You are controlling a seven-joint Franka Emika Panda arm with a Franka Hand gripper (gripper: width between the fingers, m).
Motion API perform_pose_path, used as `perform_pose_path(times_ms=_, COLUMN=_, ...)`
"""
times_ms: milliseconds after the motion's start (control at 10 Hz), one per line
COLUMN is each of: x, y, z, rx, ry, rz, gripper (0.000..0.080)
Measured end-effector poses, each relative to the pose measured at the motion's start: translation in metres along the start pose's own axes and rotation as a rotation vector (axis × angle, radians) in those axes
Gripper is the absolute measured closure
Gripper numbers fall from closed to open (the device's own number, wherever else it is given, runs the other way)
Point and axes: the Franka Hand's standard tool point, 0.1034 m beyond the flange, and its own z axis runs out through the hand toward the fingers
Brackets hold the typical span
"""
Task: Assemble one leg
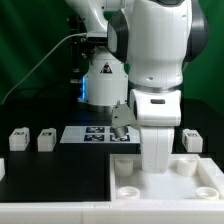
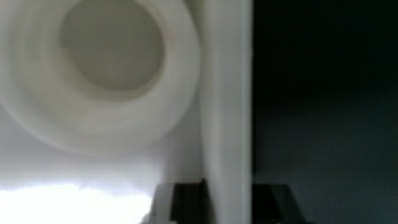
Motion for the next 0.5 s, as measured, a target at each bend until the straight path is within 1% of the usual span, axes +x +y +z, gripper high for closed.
perform_pose_path(times_ms=100, x=-0.0002, y=-0.0004, z=0.0004, rx=0.001, ry=0.0, rz=0.001, gripper=0.0729)
perform_pose_path(times_ms=200, x=-0.0006, y=-0.0002, z=0.0003, rx=0.001, ry=0.0, rz=0.002, gripper=0.0606)
perform_pose_path(times_ms=400, x=-0.0006, y=0.0011, z=-0.0017, rx=-0.003, ry=0.0, rz=0.002, gripper=0.032)
perform_pose_path(times_ms=500, x=-0.0007, y=0.0015, z=-0.0025, rx=-0.005, ry=0.0, rz=0.002, gripper=0.032)
